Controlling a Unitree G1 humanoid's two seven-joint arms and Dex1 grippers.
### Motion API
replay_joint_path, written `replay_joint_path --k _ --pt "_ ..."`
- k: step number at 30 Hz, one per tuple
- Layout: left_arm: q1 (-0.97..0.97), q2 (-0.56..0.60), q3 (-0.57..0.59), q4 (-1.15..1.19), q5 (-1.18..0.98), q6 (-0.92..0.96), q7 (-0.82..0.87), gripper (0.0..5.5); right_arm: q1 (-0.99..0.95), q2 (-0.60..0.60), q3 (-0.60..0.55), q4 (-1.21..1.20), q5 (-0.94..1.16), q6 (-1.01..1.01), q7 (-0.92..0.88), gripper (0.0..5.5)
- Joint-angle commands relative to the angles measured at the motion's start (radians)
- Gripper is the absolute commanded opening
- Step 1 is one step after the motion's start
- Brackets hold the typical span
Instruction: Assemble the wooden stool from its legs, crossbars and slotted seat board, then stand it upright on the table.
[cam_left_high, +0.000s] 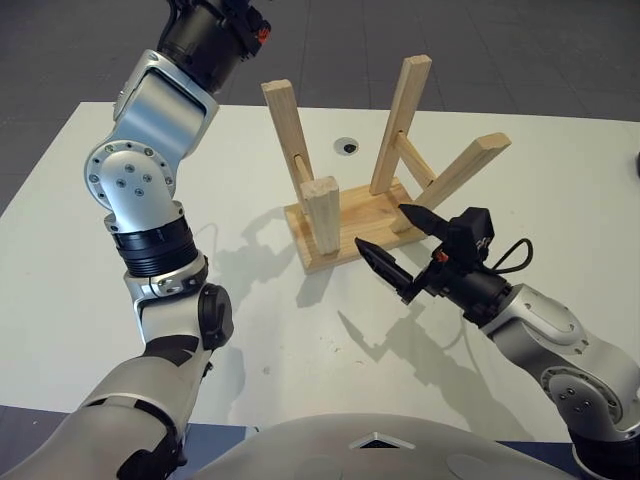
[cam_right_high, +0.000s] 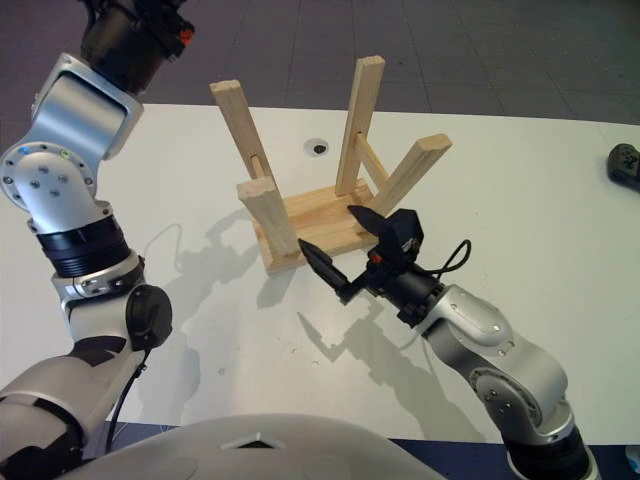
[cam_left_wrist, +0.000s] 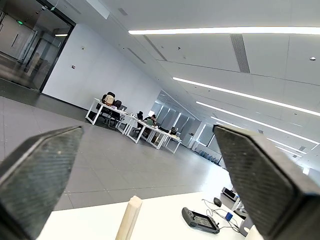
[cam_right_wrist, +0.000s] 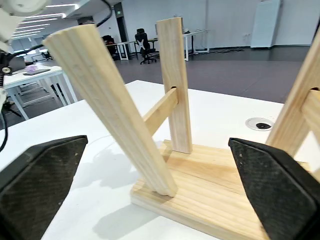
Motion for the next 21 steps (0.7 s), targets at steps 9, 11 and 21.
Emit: replay_joint_path --k 9,11,21 --pt "0.079 0.171 0.08 0.121 0.088 -0.073 -0.155 5.37 -0.016 0.046 -0.237 0.273 -0.074 -0.066 0.094 5.4" --pt "0.109 0.197 0.046 0.146 0.115 -0.063 -0.213 5.37 -0.098 0.073 -0.229 0.32 -0.037 -0.057 0.124 5.4" --pt "0.215 0.29 -0.026 0.25 0.206 -0.031 -0.434 5.37 -0.154 0.096 -0.281 0.321 0.203 0.088 0.206 5.4"
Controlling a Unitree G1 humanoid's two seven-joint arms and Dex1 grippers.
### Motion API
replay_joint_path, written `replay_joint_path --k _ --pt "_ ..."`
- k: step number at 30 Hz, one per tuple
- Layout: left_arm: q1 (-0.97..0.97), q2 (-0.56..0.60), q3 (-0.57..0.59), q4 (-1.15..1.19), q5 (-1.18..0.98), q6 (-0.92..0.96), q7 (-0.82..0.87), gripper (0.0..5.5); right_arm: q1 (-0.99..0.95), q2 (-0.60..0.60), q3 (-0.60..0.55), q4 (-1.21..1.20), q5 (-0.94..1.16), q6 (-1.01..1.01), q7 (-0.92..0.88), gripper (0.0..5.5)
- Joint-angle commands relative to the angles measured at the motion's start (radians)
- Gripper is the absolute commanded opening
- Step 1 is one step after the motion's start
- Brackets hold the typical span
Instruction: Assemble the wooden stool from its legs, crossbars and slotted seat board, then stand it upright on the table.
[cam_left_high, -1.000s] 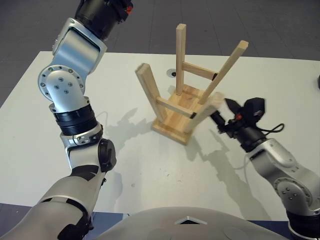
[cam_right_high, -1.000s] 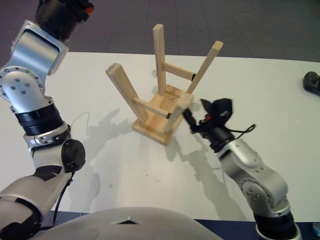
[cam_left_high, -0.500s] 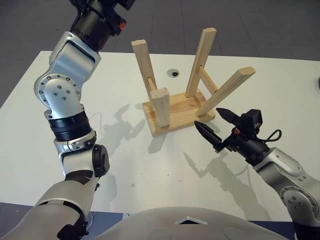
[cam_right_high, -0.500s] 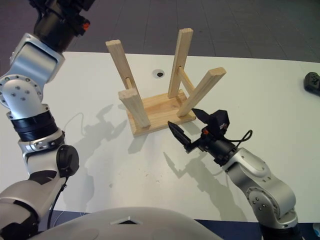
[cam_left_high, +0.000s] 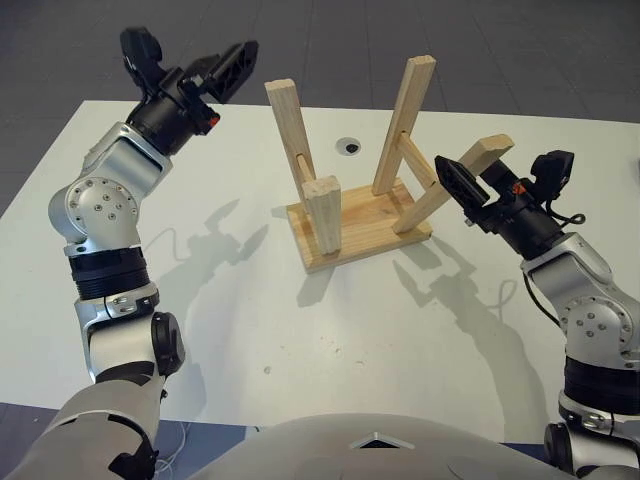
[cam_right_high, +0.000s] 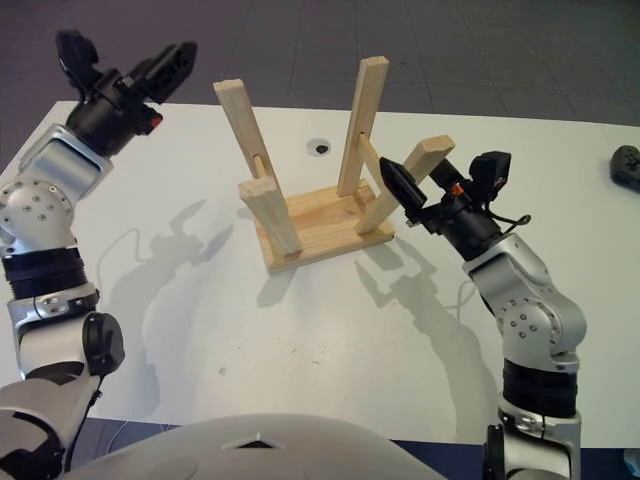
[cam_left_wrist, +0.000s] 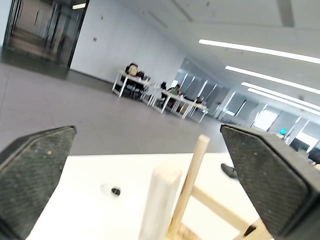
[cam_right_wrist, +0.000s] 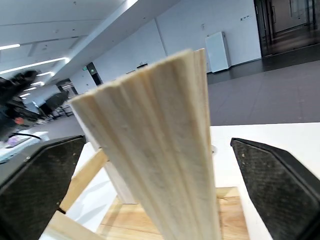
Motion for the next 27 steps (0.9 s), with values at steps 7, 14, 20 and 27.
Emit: replay_joint_path --k 7,14,20,27 --pt "0.088 0.054 -0.064 -0.021 0.089 0.004 -0.114 5.37 0.149 -0.012 -0.04 -0.191 0.065 0.065 -0.038 5.4" --pt "0.114 0.082 -0.09 0.004 0.106 0.02 -0.217 5.37 0.171 -0.016 -0.078 -0.225 0.166 0.084 -0.067 5.4" --pt "0.09 0.068 -0.108 0.022 0.14 0.001 -0.246 5.37 0.188 -0.023 -0.059 -0.26 0.203 0.095 -0.09 5.4" --pt "0.147 0.145 -0.176 0.001 0.162 0.012 -0.415 5.37 0.209 -0.057 -0.147 -0.189 0.181 0.074 -0.056 5.4"
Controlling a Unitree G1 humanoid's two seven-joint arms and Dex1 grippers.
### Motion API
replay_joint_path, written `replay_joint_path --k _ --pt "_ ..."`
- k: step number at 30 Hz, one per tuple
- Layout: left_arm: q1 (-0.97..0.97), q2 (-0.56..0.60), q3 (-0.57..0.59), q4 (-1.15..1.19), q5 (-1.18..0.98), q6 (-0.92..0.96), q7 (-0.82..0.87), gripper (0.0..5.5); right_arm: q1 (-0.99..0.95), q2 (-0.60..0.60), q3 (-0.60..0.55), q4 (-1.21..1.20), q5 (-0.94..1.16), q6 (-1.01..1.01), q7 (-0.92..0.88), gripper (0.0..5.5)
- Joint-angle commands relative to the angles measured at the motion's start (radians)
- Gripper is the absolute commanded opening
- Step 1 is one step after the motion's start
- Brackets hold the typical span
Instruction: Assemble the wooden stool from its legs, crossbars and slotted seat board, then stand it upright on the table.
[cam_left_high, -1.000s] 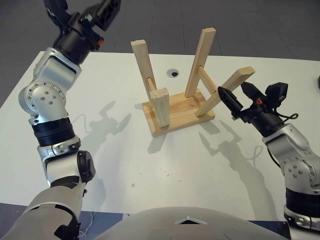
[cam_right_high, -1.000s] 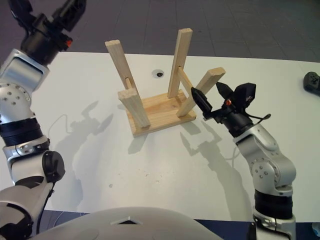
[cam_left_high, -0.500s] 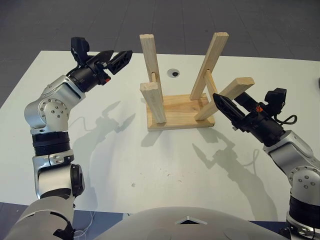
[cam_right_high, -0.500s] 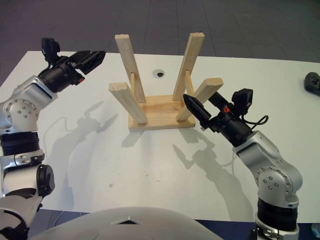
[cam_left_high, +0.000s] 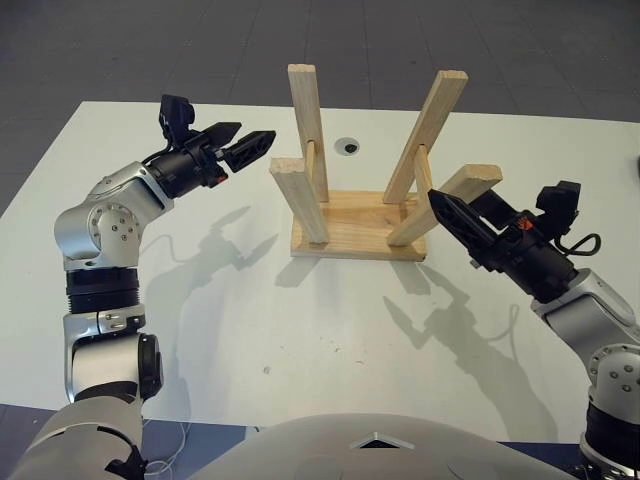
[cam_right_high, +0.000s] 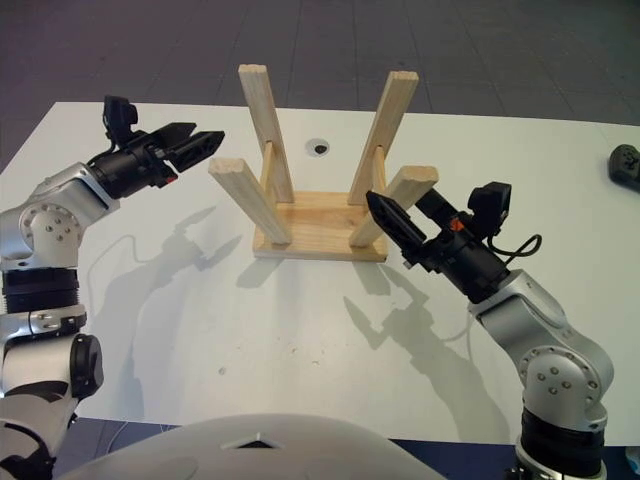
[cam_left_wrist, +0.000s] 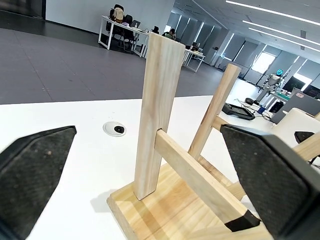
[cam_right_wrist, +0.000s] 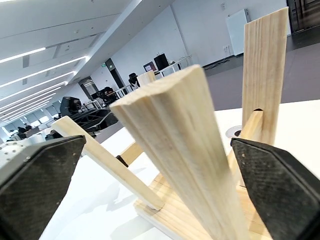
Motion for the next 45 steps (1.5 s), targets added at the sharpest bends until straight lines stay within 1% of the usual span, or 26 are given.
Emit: replay_joint_path --k 1,4,6,8,11,14,16,19,22,26,30,33,38,41,45 --pt "0.056 0.106 -0.086 -0.009 0.026 0.01 -0.213 5.37 0.037 -0.056 -0.095 0.053 0.075 0.021 0.072 5.4" --pt "0.073 0.193 -0.164 0.073 0.081 -0.034 -0.407 5.37 0.068 -0.129 -0.156 0.119 0.202 0.096 0.204 5.4" --pt "0.05 0.228 -0.195 0.137 0.122 -0.073 -0.495 5.37 0.069 -0.188 -0.164 0.165 0.192 0.13 0.275 5.4" --pt "0.009 0.226 -0.229 0.197 0.168 -0.114 -0.544 5.37 0.048 -0.228 -0.154 0.209 0.154 0.145 0.321 5.4" --pt "-0.044 0.164 -0.265 0.213 0.184 -0.129 -0.581 5.37 0.003 -0.271 -0.081 0.286 0.037 0.135 0.396 5.4" --pt "-0.064 0.098 -0.325 0.187 0.197 -0.131 -0.615 5.37 -0.021 -0.325 0.045 0.369 -0.157 0.075 0.533 5.4" --pt "-0.075 0.073 -0.364 0.207 0.224 -0.148 -0.64 5.37 -0.043 -0.336 0.096 0.425 -0.248 0.033 0.595 5.4" --pt "-0.088 0.051 -0.407 0.257 0.278 -0.194 -0.659 5.37 -0.102 -0.327 0.156 0.496 -0.346 -0.016 0.662 5.4" --pt "-0.113 0.003 -0.418 0.327 0.323 -0.253 -0.638 5.37 -0.169 -0.284 0.211 0.556 -0.434 -0.077 0.685 5.4" --pt "-0.141 -0.051 -0.426 0.416 0.371 -0.317 -0.621 5.37 -0.254 -0.207 0.249 0.616 -0.507 -0.139 0.674 5.4" --pt "-0.169 -0.082 -0.426 0.491 0.413 -0.363 -0.621 5.37 -0.301 -0.17 0.27 0.634 -0.538 -0.145 0.688 5.4" --pt "-0.19 -0.094 -0.424 0.554 0.443 -0.398 -0.621 5.4 -0.324 -0.146 0.287 0.644 -0.55 -0.136 0.697 4.91" --pt "-0.217 -0.12 -0.415 0.646 0.483 -0.447 -0.611 4.58 -0.343 -0.119 0.327 0.681 -0.593 -0.145 0.724 4.09" --pt "-0.227 -0.133 -0.408 0.672 0.495 -0.463 -0.607 4.18 -0.344 -0.11 0.341 0.691 -0.612 -0.145 0.739 3.71" --pt "-0.234 -0.142 -0.406 0.692 0.507 -0.476 -0.614 3.51 -0.338 -0.102 0.339 0.688 -0.622 -0.141 0.742 3.07"
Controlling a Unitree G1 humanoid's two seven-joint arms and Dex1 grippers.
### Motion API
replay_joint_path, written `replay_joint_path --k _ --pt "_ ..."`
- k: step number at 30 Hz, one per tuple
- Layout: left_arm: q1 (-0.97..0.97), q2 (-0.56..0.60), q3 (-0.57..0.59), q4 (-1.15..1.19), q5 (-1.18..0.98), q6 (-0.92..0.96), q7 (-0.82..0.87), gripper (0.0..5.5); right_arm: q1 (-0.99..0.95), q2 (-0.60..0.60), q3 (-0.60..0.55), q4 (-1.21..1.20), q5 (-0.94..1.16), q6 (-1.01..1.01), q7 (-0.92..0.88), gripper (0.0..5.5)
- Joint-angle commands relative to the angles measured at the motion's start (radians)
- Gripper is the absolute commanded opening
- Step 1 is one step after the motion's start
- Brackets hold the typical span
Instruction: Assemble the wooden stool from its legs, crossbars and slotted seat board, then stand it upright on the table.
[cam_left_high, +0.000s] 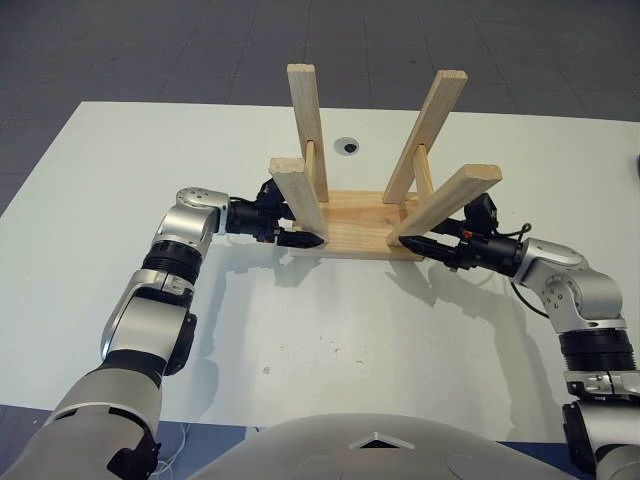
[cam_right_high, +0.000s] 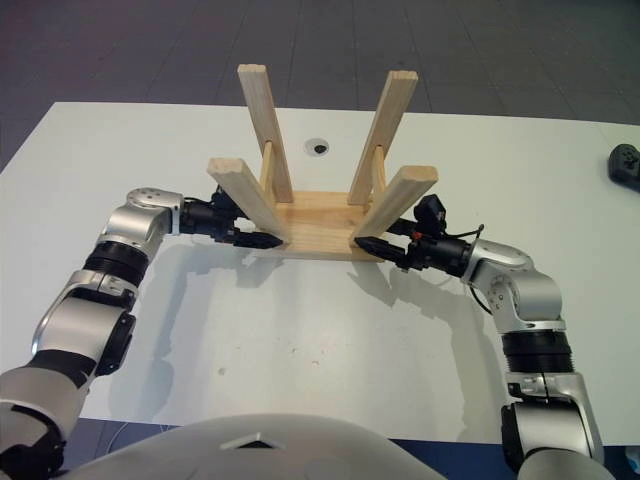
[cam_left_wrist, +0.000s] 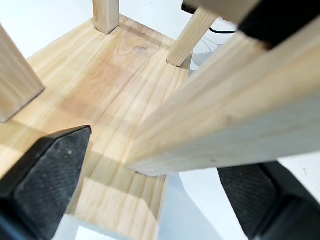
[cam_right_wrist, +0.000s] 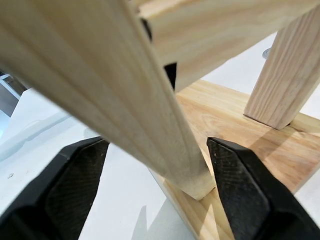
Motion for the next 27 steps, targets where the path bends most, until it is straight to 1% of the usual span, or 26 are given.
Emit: replay_joint_path --k 1,6,7,12,16,19,21,24,27 --pt "-0.027 -0.013 0.005 0.019 0.029 -0.02 -0.002 3.3 -0.002 0.009 0.001 -0.001 -0.016 0.0 0.008 2.87" --pt "-0.022 -0.021 0.006 0.016 0.037 -0.015 -0.018 2.39 0.012 0.016 -0.007 -0.001 -0.027 -0.001 -0.002 2.02" --pt "-0.02 -0.021 0.005 0.009 0.035 -0.007 -0.027 2.15 0.015 0.017 -0.008 -0.002 -0.029 -0.002 -0.004 1.97" --pt "-0.02 -0.009 0.0 -0.038 0.017 0.078 -0.078 1.98 0.03 0.016 -0.015 -0.027 -0.017 0.019 -0.012 1.94" --pt "-0.023 0.012 0.006 -0.127 -0.022 0.245 -0.11 1.9 0.068 0.002 -0.048 -0.115 0.06 0.129 -0.024 1.82" --pt "-0.028 0.031 0.018 -0.221 -0.065 0.412 -0.115 1.87 0.106 -0.016 -0.104 -0.225 0.167 0.254 -0.051 1.68" --pt "-0.029 0.039 0.035 -0.284 -0.105 0.528 -0.1 1.85 0.108 -0.013 -0.165 -0.281 0.266 0.348 -0.089 1.55" --pt "-0.041 0.045 0.073 -0.373 -0.168 0.718 -0.047 1.73 0.086 0.014 -0.291 -0.307 0.471 0.502 -0.203 1.45" --pt "-0.059 0.054 0.095 -0.44 -0.217 0.871 0.006 1.57 0.065 0.043 -0.386 -0.291 0.646 0.595 -0.345 1.34"
